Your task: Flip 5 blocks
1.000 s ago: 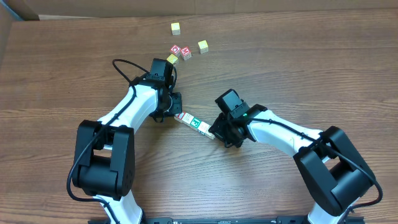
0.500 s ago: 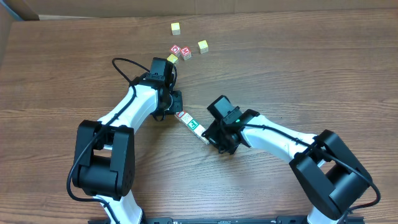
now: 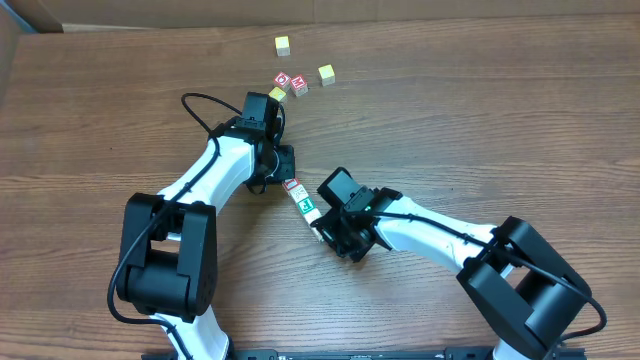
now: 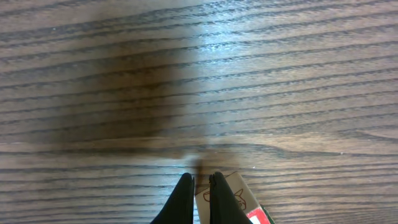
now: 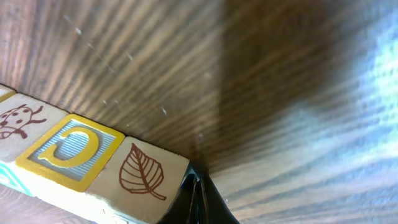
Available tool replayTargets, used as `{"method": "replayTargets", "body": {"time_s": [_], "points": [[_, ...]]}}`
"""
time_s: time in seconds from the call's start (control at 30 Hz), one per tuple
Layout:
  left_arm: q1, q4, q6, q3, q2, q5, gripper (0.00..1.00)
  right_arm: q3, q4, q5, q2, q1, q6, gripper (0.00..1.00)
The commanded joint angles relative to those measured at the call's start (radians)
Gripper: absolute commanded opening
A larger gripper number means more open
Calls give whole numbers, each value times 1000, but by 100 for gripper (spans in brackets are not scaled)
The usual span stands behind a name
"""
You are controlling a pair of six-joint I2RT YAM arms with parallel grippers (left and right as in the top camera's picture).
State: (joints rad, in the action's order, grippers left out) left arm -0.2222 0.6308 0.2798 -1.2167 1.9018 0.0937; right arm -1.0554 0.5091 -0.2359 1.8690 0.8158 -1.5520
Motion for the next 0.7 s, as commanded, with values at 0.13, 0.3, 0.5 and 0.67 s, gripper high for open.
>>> {"method": "replayTargets", "body": {"time_s": [0.13,0.3,0.5,0.67], "points": [[-34,1,-31,18,8,56,4,7,-9,75,24,50,-153,4],[-36,-4,-34,18,8,55,4,7,-47,78,24,65,-157,4],[-37,-18,-34,18,8,56,4,7,-70,78,24,72,-201,4],[-37,-23,-34,18,8,56,4,7,-74,79,24,82,-219,4]]}}
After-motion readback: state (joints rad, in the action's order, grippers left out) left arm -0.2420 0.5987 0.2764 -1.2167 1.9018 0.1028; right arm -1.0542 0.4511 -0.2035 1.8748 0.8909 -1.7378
